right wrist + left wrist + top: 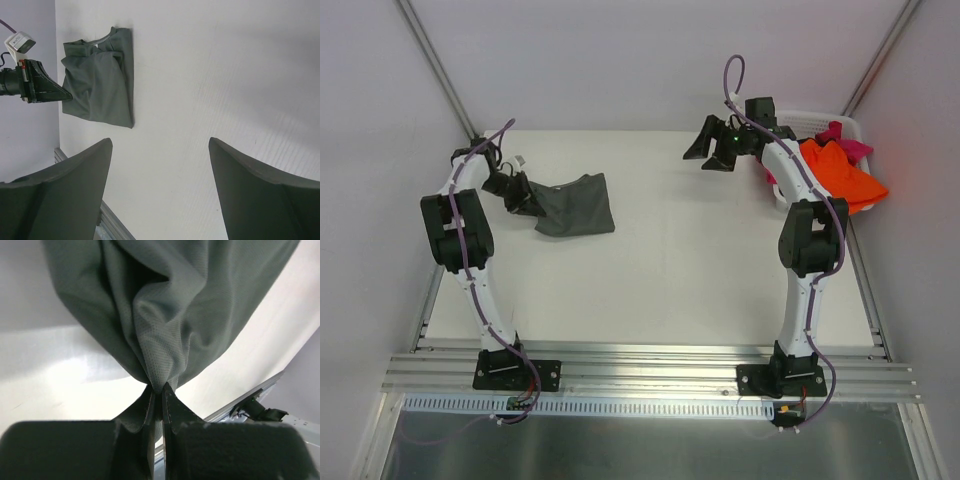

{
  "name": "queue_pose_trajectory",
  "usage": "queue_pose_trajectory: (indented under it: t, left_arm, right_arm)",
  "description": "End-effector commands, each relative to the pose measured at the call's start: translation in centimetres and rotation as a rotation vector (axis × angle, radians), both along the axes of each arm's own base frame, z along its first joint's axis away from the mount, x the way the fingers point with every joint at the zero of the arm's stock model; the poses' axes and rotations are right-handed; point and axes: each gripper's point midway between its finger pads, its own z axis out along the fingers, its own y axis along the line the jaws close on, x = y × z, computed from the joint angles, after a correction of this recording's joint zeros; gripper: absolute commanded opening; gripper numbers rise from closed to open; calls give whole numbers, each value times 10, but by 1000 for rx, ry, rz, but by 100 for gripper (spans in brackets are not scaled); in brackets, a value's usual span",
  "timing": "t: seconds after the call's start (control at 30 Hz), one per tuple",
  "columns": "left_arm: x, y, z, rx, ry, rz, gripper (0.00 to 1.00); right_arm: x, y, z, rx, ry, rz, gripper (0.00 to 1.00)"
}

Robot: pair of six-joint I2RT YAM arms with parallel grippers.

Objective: Fold and stack the t-shirts
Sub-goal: Put the neatly folded tshirt into the corner of the board with the left arm

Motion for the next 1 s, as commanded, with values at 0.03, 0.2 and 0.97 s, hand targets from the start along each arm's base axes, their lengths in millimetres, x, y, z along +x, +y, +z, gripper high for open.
queue_pose_trajectory:
  t: [0.03,0.2,0.97]
  left_arm:
    - [-26,37,19,80,26,-1,0]
    - [-45,78,20,160,96,21,0]
    - [-81,203,22,463,262,54,0]
  right_arm:
    - [-4,-4,10,-15,-31,8,82]
    - [-6,-3,5,-20,-17,10,82]
    - [-3,5,-3,-6,-8,20,83]
